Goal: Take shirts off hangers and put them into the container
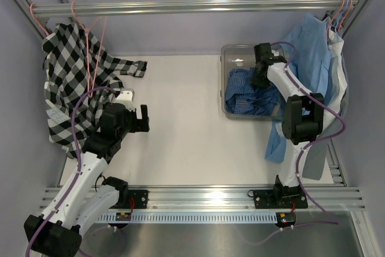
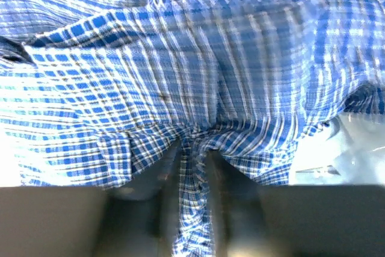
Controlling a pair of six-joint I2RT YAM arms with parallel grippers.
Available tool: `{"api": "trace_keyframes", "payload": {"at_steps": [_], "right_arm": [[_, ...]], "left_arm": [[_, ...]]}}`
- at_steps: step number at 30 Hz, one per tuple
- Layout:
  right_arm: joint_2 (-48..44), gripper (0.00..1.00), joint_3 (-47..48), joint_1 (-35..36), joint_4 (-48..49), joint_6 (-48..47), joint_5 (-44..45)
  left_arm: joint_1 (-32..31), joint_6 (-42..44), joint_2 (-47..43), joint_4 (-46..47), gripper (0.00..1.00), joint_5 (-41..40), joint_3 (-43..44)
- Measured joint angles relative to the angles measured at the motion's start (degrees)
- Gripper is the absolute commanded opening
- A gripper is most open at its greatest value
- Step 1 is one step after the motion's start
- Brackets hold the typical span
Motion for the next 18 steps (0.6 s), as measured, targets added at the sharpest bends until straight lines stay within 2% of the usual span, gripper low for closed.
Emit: {"api": "trace_keyframes", "payload": {"at_steps": [1,6,7,15,17,18], "right_arm": [[0.00,0.63,0.63,0.00,0.02,0.07,-0.02],[0.00,0.97,0.85,0.00,-0.87,0.96,-0.61],[-0.04,0.99,0.42,0.00,-0.90,1.27,-0.81],[-0.07,0.97,-6.86,-0.31,-0.55,4.15,-2.38],[0.35,0.84,-7.04,-0.59,-0.07,4.44,-3.34],[0.68,0.71,-7.04,-0.81,0.48,4.66,-4.15]], "left_arm": [[0.00,0.00,0.00,-0.02,0.99,0.00,0.00],[0.00,0.00,0.00,0.00,0.99,0.00,0.00],[0.00,0.00,0.00,0.00,0.99,0.00,0.00],[0.00,0.00,0.02,0.00,0.99,0.02,0.00],[0.00,0.00,0.02,0.00,0.99,0.04,0.00],[0.00,0.00,0.02,0.00,0.99,0.04,0.00]]}}
